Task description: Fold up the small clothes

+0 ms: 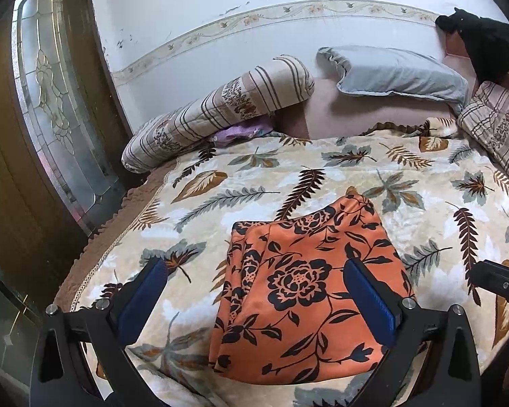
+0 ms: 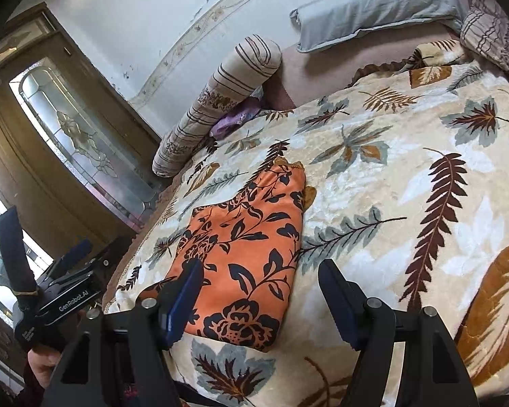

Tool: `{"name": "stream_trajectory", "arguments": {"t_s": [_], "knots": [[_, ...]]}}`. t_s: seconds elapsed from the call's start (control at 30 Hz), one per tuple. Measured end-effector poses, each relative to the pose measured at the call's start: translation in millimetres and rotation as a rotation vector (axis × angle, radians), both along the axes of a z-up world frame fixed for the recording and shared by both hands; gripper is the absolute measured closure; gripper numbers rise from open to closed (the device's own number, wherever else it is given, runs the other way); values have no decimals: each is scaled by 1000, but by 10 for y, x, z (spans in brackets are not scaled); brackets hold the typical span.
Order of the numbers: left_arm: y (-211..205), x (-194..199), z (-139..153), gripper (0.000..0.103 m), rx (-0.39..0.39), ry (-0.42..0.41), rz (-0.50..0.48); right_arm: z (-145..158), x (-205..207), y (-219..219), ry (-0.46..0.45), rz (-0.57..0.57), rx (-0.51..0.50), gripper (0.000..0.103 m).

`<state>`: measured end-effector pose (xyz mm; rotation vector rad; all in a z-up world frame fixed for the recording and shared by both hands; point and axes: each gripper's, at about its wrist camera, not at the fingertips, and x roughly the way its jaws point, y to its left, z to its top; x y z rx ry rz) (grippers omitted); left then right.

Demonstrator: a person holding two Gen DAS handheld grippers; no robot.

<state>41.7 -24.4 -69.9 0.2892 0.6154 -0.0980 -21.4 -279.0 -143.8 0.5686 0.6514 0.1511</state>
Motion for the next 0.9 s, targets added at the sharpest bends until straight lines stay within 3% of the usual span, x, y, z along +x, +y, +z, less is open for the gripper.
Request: {"name": "stream_trajectory", "arguments": {"t_s": [0.9], "knots": [[273,266,-221,0,-41,62,50,-149,140,117,42,16,-28,29]]}}
